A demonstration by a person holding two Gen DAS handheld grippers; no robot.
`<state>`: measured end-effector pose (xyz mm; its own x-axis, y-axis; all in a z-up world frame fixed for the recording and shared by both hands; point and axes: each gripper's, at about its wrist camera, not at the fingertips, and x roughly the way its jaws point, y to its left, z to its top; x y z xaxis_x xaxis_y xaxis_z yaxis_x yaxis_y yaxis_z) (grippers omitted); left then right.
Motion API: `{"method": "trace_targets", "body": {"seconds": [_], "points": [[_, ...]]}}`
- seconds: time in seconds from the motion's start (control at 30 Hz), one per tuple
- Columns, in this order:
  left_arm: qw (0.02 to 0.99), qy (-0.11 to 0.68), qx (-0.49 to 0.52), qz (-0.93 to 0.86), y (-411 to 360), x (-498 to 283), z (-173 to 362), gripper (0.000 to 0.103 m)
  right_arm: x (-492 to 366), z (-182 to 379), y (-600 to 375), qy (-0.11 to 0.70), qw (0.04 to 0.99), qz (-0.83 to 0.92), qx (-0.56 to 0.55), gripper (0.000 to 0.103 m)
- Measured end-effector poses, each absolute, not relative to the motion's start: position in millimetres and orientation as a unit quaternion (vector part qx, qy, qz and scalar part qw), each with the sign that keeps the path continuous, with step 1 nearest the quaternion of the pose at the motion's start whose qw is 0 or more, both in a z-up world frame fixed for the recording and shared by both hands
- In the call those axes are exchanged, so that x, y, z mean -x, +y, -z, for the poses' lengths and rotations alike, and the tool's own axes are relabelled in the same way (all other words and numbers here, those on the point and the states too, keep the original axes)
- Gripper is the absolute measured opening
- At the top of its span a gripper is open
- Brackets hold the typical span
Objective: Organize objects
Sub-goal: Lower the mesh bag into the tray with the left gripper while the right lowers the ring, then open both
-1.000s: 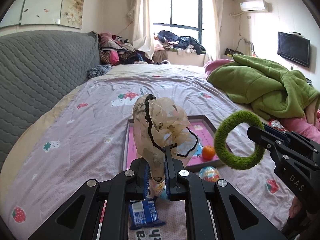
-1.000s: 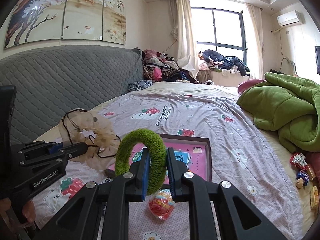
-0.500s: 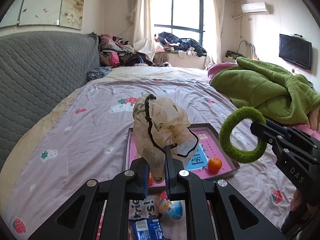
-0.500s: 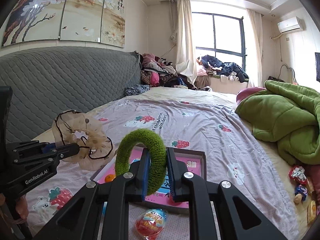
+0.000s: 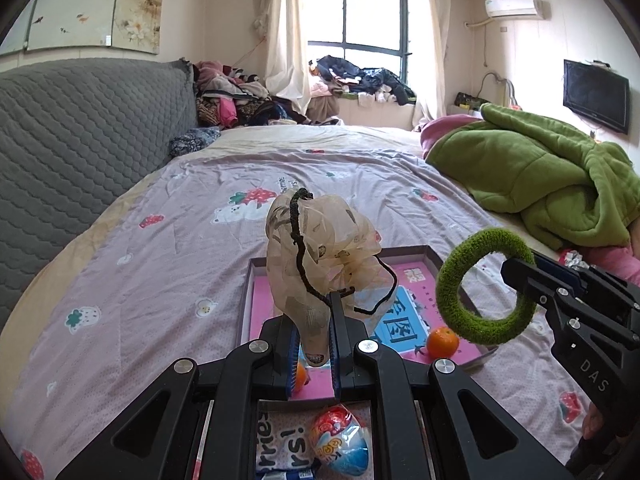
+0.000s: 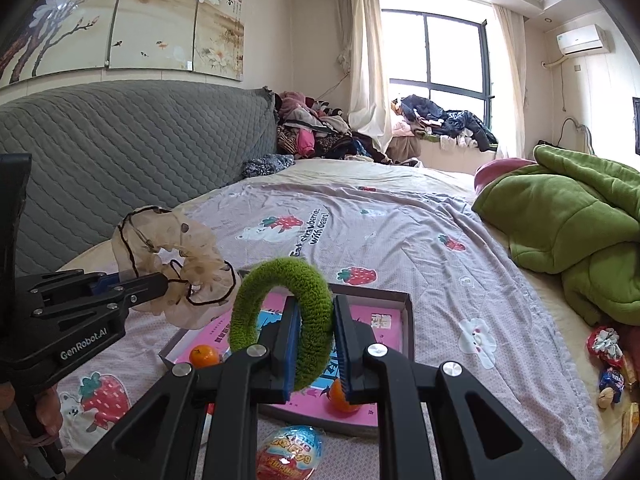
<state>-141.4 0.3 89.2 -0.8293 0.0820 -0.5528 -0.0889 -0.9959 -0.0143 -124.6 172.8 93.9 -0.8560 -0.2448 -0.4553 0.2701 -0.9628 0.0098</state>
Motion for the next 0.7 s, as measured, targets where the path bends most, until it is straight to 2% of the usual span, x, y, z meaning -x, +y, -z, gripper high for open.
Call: {"method": "trace_targets", "body": {"seconds": [0.7], "points": [[0.047,-0.012,0.364,-0.93,-1.9,192.3,-36.9,0.012,171.2,-46.7,166.9,0.031,0.131,0.946,-0.295,0.017]]}}
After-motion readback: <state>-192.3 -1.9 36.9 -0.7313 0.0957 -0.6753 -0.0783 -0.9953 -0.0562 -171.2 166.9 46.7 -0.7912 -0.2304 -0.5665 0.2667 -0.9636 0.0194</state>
